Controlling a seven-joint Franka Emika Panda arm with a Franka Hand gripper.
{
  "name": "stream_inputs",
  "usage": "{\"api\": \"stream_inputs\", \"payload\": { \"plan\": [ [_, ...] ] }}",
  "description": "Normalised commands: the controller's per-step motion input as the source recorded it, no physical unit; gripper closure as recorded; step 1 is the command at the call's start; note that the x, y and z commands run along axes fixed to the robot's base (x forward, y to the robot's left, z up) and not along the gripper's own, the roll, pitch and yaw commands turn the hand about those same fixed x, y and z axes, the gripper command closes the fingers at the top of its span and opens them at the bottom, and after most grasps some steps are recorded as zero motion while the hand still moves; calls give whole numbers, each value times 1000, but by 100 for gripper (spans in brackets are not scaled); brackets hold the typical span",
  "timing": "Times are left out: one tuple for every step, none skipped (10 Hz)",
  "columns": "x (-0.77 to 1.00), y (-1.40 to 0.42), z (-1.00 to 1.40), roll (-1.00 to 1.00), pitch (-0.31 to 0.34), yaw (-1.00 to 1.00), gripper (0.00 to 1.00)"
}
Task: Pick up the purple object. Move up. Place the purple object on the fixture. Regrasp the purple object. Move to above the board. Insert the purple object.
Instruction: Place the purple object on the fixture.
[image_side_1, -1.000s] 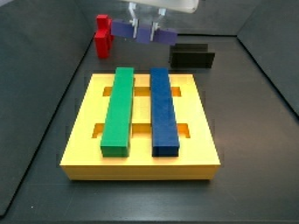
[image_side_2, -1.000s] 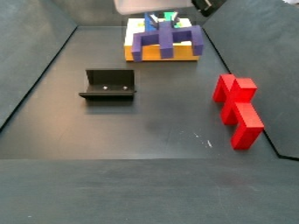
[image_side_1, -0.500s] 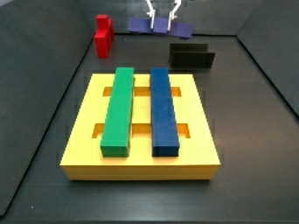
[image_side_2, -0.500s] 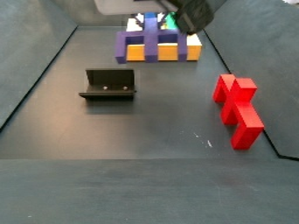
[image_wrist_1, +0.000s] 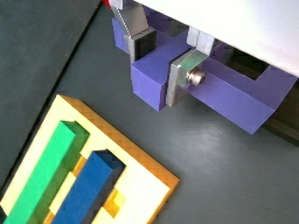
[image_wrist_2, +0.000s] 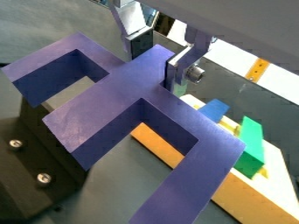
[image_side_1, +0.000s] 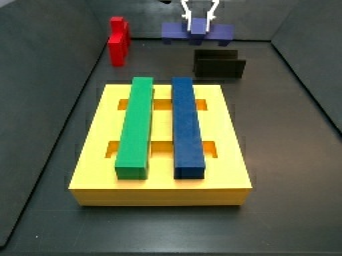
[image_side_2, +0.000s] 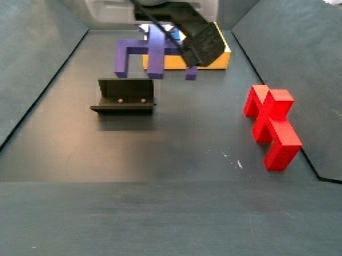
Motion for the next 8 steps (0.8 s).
{"api": "stream_inputs", "payload": {
  "plan": [
    [1000,0,-97,577,34,-60,100],
    [1000,0,-120,609,69,0,100],
    [1000,0,-117,591,37,0,100],
    [966,0,-423,206,0,-34,100],
    [609,94,-669,-260,-191,-123,100],
    [611,0,-663,-374,-214,-160,100],
    [420,0,-440,-294,-89,-183,100],
    [177,134,-186,-111,-34,-26,100]
  ]
}}
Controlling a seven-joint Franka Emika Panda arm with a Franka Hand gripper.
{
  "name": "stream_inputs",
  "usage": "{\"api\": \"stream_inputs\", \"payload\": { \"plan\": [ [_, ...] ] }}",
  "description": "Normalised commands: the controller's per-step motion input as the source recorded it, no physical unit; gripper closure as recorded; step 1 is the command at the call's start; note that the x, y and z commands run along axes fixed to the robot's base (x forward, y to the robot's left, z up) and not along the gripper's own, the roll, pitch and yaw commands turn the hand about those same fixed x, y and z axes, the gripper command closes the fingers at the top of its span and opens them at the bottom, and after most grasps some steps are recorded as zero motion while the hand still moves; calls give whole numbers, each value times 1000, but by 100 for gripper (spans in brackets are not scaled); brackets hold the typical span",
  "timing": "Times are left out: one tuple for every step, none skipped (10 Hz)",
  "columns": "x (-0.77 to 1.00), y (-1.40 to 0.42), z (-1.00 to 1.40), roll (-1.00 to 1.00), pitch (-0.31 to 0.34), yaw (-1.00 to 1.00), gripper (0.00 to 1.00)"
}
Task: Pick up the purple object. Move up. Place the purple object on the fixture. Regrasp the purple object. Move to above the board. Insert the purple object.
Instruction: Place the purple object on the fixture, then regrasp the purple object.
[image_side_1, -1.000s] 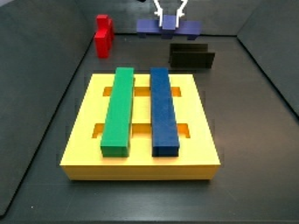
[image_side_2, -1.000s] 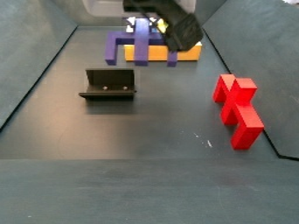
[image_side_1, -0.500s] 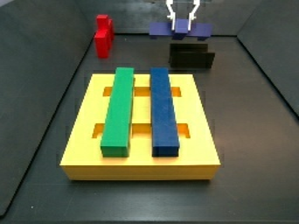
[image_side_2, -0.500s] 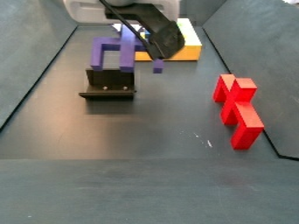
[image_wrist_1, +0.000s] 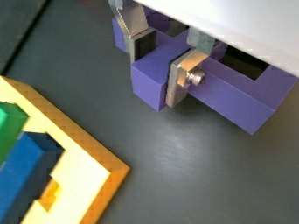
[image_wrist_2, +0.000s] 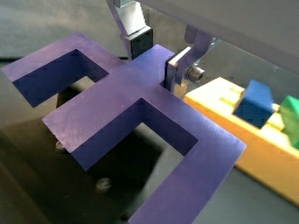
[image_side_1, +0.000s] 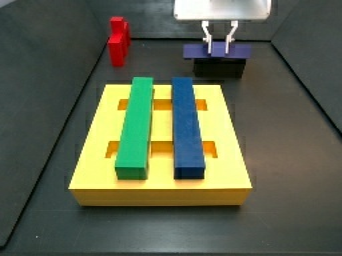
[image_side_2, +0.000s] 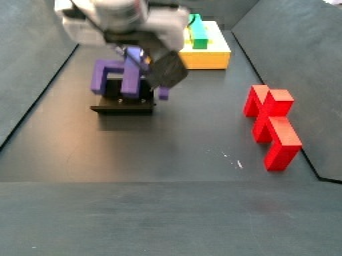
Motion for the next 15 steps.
{"api": "stream_inputs", "payload": {
  "plan": [
    [231,271,-340,0,-163,0,100],
    [151,323,-300,-20,-197,29,100],
    [0,229,-117,-217,-280,0,100],
    [-23,83,-280,-306,-406,0,100],
    [-66,26,-240,-146,-311,0,100],
    [0,0,0,0,0,0,100],
    [0,0,0,0,0,0,0],
    [0,-111,74,963,0,60,0],
    [0,-177,260,1000,0,77,0],
    [0,-171,386,1000,0,109,0],
    [0,-203,429,1000,6,140,0],
    [0,-189,420,1000,0,160,0],
    [9,-191,386,1000,6,197,0],
    [37,-149,289,1000,11,226,0],
    [66,0,151,1000,0,197,0]
  ]
}}
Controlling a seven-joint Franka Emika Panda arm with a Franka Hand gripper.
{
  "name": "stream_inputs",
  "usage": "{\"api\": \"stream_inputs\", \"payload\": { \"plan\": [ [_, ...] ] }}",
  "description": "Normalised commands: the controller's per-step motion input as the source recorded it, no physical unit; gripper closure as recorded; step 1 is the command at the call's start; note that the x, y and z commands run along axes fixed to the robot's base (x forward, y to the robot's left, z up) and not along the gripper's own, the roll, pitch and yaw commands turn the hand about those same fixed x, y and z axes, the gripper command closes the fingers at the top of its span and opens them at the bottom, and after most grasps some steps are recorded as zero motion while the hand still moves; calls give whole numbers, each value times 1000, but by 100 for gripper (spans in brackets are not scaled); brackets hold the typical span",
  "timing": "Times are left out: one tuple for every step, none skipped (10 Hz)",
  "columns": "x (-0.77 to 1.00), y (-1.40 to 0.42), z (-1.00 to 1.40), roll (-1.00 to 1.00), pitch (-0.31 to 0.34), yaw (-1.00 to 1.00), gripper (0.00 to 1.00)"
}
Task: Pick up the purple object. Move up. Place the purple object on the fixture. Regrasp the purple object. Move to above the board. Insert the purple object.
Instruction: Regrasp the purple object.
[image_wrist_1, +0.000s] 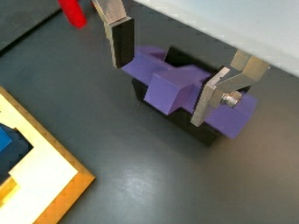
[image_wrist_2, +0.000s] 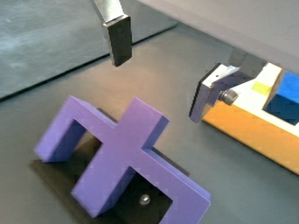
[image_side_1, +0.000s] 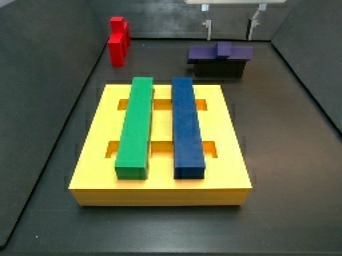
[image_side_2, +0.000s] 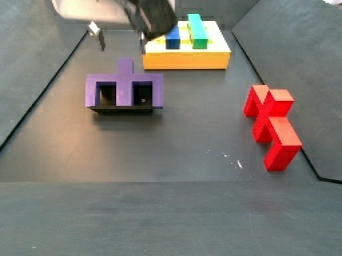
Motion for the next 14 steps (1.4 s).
{"api": "stream_inputs", "payload": {
  "plan": [
    [74,60,63,1000,0,149,0],
    [51,120,60,1000,0,123,0],
    [31,126,60,1000,9,106,0],
    [0,66,46,1000,6,117,0],
    [0,-63,9,1000,0,169,0],
    [0,-223,31,1000,0,74,0],
    [0,-254,29,1000,0,31,0],
    [0,-269,3,1000,0,49,0],
    [0,-271,0,1000,0,89,0],
    [0,-66,-97,1000,0,177,0],
    [0,0,-249,929,0,234,0],
    [0,0,-266,923,-17,249,0],
    [0,0,-243,940,-6,243,0],
    [0,0,-183,577,0,66,0]
  ]
}}
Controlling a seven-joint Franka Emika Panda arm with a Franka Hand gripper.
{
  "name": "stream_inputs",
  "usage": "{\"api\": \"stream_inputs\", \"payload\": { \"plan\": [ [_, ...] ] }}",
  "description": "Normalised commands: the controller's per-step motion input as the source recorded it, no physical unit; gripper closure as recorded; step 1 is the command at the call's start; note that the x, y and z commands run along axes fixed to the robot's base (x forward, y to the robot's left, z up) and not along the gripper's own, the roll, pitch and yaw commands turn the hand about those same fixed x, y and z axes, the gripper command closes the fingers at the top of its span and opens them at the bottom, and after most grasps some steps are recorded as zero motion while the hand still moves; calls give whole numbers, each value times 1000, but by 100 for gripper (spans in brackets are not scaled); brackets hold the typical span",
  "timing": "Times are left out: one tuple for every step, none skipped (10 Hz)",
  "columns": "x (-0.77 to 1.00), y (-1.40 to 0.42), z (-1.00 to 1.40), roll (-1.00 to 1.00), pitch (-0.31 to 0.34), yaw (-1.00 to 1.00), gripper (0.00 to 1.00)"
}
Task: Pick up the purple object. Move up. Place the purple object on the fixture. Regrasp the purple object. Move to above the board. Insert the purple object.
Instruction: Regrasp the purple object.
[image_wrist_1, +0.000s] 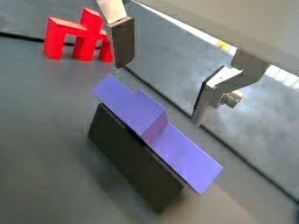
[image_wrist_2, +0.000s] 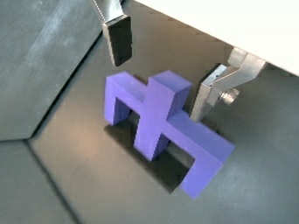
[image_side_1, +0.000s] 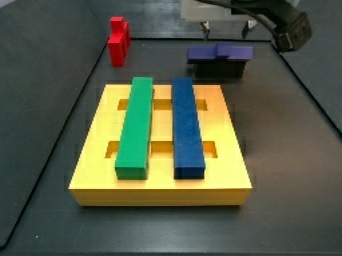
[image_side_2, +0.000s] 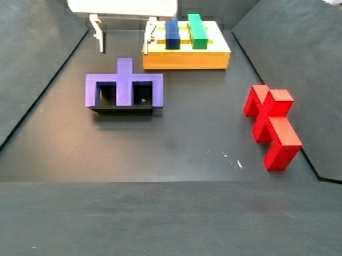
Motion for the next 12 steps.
{"api": "stream_inputs", "payload": {
  "plan": [
    [0,0,-26,0,0,0,0],
    [0,-69,-360,97,-51,0,0],
    [0,-266,-277,511,0,69,0],
    [169,-217,-37,706,80,97,0],
    [254,-120,-106,937,89,49,0],
    [303,-43,-174,891,71,37,0],
    [374,0,-269,723,231,0,0],
    [260,103,-331,534,134,0,0],
    [114,134,-226,380,94,0,0],
    [57,120,-126,274,54,0,0],
    [43,114,-80,166,57,0,0],
    [0,51,-26,0,0,0,0]
  ]
}}
